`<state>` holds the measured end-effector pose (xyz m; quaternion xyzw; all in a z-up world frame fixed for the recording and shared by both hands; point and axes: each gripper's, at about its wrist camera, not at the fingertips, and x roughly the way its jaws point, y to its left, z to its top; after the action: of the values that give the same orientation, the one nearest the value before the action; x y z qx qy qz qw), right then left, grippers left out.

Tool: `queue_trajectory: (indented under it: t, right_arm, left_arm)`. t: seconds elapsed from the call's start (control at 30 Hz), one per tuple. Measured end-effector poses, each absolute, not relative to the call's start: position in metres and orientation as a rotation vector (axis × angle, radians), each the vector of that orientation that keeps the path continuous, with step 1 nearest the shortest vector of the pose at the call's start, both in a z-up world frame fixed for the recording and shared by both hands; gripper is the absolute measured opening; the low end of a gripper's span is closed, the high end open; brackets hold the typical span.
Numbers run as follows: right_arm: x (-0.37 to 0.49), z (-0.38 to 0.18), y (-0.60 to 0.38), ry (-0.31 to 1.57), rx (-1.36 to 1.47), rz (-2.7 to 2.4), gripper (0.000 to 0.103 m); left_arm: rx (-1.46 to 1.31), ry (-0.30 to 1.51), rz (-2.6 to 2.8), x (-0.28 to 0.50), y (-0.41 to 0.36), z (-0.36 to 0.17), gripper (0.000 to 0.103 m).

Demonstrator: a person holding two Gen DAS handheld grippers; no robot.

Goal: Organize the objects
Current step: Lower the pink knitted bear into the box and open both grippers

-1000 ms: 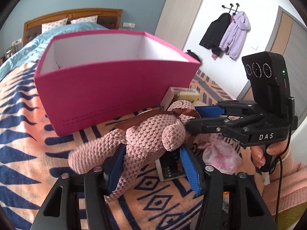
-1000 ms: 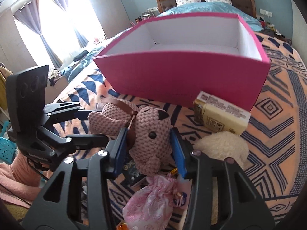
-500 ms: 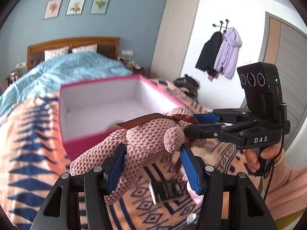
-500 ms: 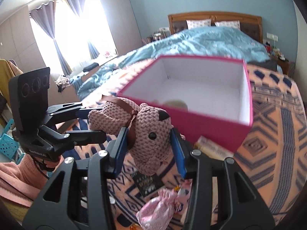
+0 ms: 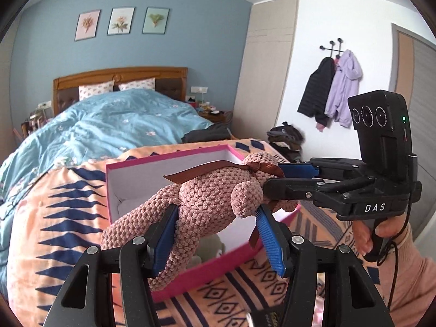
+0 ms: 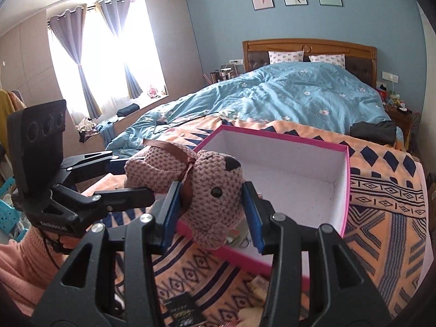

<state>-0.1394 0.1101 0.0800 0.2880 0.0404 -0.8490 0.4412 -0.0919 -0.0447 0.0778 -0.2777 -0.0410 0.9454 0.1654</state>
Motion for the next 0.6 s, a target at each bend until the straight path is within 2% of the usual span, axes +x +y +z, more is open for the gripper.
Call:
queue_trajectory:
  t: [0.43,0.6]
  right_arm:
    - [-0.213,0.031,0.076,0.1,0.924,-2.077,0.047]
    - [-0.23,0.014,0.069,0.106,0.993,-2.066,0.048]
  left_arm:
    - [-1.043,-0.239,2.669,-0.164,-0.068,0.027,0.058]
    - [-1.123,-0.229,2.679,-0.174,-0.066,0.012,0.058]
